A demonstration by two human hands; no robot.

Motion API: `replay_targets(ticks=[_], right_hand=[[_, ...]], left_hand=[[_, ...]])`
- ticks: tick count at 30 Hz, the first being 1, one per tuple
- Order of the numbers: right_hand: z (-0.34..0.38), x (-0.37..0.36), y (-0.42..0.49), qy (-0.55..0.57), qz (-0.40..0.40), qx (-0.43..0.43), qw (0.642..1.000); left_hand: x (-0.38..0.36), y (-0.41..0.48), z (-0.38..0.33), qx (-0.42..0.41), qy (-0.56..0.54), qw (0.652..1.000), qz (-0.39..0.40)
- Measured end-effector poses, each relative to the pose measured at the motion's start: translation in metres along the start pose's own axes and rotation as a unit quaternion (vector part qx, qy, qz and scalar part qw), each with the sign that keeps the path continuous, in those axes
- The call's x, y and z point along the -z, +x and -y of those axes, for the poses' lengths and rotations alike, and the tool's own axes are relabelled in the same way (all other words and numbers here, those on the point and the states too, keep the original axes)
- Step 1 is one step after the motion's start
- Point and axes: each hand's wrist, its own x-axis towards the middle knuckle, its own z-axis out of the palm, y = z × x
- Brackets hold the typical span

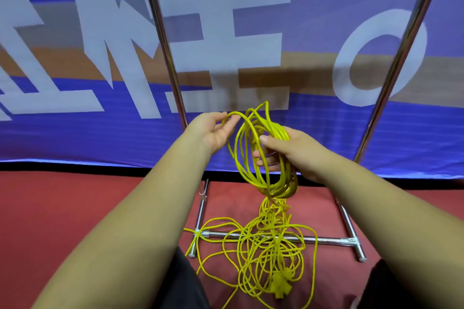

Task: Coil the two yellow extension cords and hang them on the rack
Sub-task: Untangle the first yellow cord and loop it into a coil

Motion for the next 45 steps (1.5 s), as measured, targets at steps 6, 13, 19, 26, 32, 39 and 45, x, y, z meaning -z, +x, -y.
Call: replay_targets(ticks=[6, 13, 19, 26, 32, 39, 45], right_hand=[[-0.009, -0.003, 0.013, 0.001, -0.083, -0.024, 0.996], [-0.009, 0.019, 0.025, 0.079, -0.232, -0.028, 0.969], [-0.002, 0.042, 0.026, 0.157, -0.292, -0.031, 0.943], [0.006, 0.062, 0.023, 0.190, -0.298, -0.029, 0.935], [0.012, 0.081, 0.016, 0.117, -0.278, -0.043, 0.952], [0.003, 0.106, 0.017, 0.012, -0.332, -0.050, 0.942], [-0.007, 0.107, 0.023, -0.053, -0.291, -0.069, 0.953]], left_hand=[[0.011, -0.003, 0.026, -0.024, 0.340, 0.939, -0.052], [0.035, -0.006, 0.096, 0.171, 0.809, 0.552, 0.112], [0.045, 0.020, 0.161, -0.010, 0.872, 0.449, 0.195], [0.060, 0.037, 0.183, -0.079, 0.794, 0.572, 0.189], [0.053, 0.039, 0.158, -0.123, 0.726, 0.657, 0.161], [0.034, 0.038, 0.112, -0.226, 0.544, 0.807, -0.027], [0.007, 0.019, 0.064, -0.235, 0.499, 0.831, -0.072]])
